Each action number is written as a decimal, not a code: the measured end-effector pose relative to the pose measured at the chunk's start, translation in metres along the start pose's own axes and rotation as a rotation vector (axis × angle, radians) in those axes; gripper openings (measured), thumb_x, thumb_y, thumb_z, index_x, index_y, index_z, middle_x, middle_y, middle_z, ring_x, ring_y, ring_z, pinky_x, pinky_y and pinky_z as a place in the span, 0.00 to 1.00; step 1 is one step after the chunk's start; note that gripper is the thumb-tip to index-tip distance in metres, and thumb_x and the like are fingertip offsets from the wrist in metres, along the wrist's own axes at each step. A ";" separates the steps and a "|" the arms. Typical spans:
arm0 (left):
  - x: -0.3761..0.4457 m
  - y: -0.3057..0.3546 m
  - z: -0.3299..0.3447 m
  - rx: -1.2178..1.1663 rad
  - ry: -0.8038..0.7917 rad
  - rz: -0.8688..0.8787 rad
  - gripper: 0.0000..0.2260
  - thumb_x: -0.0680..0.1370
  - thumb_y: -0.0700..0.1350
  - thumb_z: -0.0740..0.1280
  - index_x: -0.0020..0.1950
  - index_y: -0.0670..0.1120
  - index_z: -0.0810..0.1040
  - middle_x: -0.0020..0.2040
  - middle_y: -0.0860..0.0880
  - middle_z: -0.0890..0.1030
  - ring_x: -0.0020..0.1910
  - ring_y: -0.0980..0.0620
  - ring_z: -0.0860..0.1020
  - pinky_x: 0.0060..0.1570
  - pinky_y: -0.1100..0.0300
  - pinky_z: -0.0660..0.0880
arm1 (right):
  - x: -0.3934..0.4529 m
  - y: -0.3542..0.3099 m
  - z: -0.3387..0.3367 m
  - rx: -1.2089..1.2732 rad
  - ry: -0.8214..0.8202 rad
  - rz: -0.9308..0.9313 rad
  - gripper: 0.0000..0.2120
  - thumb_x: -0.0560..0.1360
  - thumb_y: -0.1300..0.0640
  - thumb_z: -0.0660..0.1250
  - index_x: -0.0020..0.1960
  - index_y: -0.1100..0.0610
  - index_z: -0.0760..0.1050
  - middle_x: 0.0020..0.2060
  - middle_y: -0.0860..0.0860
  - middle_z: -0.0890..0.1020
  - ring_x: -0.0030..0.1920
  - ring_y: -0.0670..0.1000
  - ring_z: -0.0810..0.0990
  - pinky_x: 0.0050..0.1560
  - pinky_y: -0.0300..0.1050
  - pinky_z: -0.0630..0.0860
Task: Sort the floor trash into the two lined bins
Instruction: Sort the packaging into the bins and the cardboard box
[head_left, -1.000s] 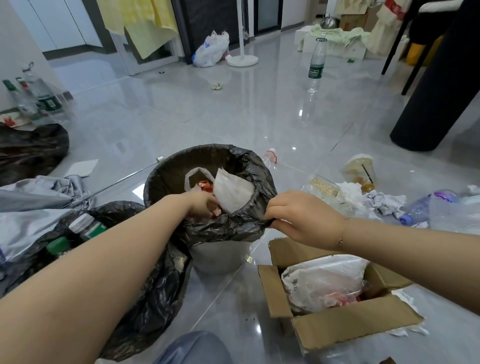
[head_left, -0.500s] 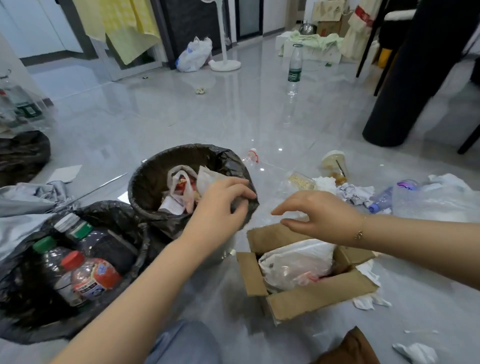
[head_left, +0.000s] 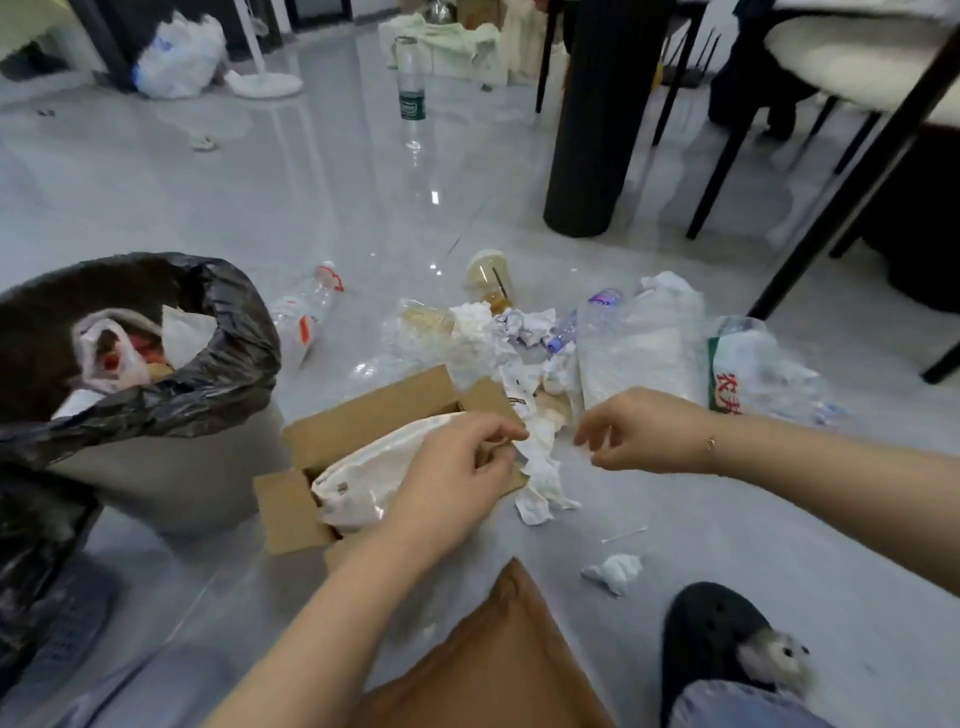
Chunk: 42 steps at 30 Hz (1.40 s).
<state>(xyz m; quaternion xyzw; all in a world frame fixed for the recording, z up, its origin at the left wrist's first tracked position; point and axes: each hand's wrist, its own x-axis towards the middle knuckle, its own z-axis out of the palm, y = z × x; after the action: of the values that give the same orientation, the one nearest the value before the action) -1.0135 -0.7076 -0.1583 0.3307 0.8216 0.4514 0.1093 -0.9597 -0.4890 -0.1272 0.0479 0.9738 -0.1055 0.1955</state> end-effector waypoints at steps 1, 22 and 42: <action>-0.001 0.003 0.014 0.009 -0.038 0.003 0.12 0.76 0.37 0.65 0.54 0.50 0.82 0.49 0.59 0.79 0.48 0.62 0.76 0.54 0.67 0.72 | -0.005 0.015 0.013 -0.018 -0.020 0.044 0.12 0.74 0.54 0.67 0.58 0.49 0.78 0.49 0.44 0.81 0.45 0.45 0.76 0.46 0.40 0.73; 0.048 -0.077 0.170 0.650 -0.381 -0.181 0.22 0.77 0.36 0.60 0.70 0.50 0.68 0.70 0.45 0.64 0.66 0.43 0.65 0.60 0.53 0.69 | -0.028 0.059 0.175 0.220 0.132 0.257 0.14 0.77 0.44 0.60 0.50 0.53 0.77 0.48 0.49 0.81 0.50 0.53 0.78 0.41 0.42 0.67; -0.032 -0.012 0.017 -0.201 0.242 -0.093 0.11 0.73 0.40 0.73 0.45 0.57 0.79 0.48 0.57 0.77 0.49 0.64 0.76 0.43 0.74 0.72 | 0.002 -0.025 0.014 0.450 0.448 -0.228 0.06 0.74 0.51 0.70 0.48 0.51 0.82 0.38 0.43 0.81 0.40 0.43 0.78 0.41 0.36 0.74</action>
<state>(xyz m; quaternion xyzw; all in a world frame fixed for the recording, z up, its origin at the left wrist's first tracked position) -0.9864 -0.7207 -0.1812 0.2228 0.7939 0.5622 0.0629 -0.9603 -0.5162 -0.1358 0.0026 0.9440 -0.3260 -0.0519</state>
